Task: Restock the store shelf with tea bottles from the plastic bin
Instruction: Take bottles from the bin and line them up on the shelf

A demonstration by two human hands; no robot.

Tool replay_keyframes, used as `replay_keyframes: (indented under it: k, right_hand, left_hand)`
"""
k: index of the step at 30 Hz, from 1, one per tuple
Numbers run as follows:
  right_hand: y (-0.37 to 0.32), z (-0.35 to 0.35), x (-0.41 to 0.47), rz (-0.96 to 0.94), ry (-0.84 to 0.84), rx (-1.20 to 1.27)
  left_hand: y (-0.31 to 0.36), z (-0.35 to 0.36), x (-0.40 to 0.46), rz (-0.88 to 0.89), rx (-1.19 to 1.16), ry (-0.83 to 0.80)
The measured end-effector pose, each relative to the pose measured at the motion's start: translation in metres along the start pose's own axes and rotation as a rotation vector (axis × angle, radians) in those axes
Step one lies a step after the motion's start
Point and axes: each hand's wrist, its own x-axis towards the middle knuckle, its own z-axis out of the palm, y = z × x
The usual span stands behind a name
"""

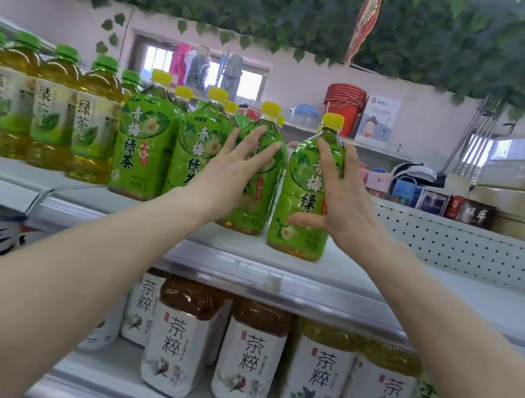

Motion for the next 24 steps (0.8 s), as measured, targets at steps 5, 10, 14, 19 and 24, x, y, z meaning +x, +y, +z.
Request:
replay_keyframes:
  k: [5,10,14,19,24]
  right_hand:
    - [0.007,0.010,0.007,-0.017,0.021,0.031]
    - [0.012,0.018,0.013,-0.009,0.020,0.026]
    - [0.013,0.020,0.016,-0.013,-0.016,0.045]
    - [0.014,0.017,0.011,-0.030,-0.039,0.003]
    - [0.014,-0.002,0.003,-0.044,-0.105,-0.059]
  left_hand:
    - [0.000,0.003,0.001,-0.015,-0.011,0.030]
    - [0.005,0.008,0.002,-0.030,0.020,0.073]
    - [0.008,0.010,0.001,-0.046,0.053,0.085]
    - [0.007,0.012,-0.002,-0.032,0.080,0.083]
    - [0.010,0.012,-0.010,-0.032,0.026,0.095]
